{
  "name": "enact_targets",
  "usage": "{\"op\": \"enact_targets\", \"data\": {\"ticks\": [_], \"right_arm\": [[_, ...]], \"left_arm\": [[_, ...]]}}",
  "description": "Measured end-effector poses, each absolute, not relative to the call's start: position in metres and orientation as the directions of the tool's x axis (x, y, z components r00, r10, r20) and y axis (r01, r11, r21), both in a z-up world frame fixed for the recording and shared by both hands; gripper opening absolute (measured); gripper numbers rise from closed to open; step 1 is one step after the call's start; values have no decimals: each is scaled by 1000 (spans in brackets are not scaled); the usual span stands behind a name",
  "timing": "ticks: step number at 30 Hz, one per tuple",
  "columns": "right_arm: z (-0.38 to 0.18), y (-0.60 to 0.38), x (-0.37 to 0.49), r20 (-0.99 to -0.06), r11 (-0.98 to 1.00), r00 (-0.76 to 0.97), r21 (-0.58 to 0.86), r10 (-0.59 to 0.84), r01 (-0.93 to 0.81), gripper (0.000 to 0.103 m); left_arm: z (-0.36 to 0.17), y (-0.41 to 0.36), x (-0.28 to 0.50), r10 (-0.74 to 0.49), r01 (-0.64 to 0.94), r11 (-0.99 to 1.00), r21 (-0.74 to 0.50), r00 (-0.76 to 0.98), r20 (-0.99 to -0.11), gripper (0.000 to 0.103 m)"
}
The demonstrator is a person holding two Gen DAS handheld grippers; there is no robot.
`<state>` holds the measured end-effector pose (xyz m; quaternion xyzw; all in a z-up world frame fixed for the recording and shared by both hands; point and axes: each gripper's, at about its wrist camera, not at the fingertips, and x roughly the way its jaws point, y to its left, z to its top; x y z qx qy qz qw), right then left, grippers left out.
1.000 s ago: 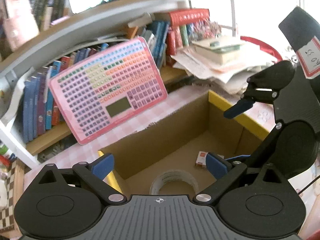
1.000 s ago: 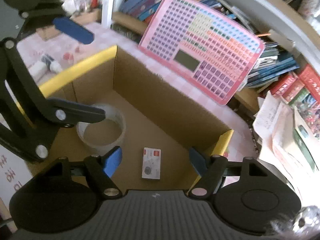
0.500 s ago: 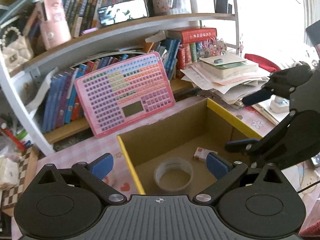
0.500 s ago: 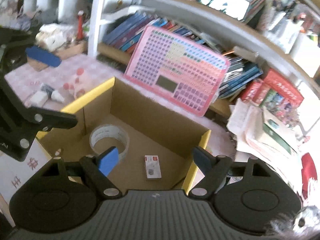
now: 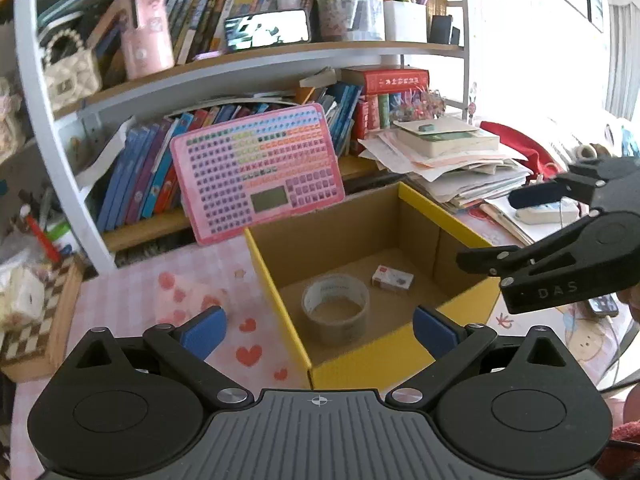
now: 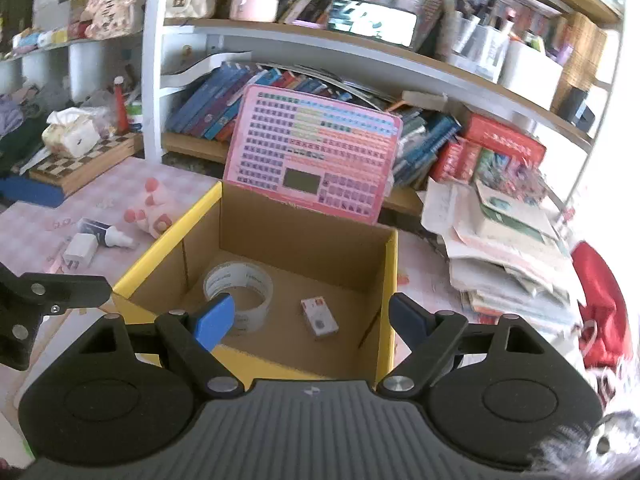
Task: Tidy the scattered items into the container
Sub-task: 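Withdraw both open tools up out of the yellow box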
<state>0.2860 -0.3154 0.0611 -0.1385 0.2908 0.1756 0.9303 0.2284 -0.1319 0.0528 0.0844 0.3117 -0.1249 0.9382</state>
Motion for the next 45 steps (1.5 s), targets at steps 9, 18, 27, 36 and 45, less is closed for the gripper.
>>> {"op": "enact_targets", "data": {"ticks": [9, 18, 27, 36, 45], "right_arm": [[46, -309, 237, -632, 941, 755, -119, 174, -316, 84], [35, -282, 183, -652, 955, 744, -104, 147, -279, 86], [19, -244, 144, -649, 951, 752, -145, 117, -274, 86], [3, -201, 122, -659, 924, 735, -166, 157, -345, 86], [-12, -162, 104, -705, 888, 664, -107, 250, -448, 86]], "left_arm": [[41, -112, 193, -196, 313, 946, 82, 757, -624, 101], [32, -87, 150, -215, 342, 937, 76, 732, -646, 101], [16, -49, 112, -166, 291, 953, 82, 730, -664, 101], [-1, -11, 89, -97, 190, 980, 63, 727, -680, 101], [-11, 17, 72, -23, 93, 994, 65, 727, -687, 101]]}}
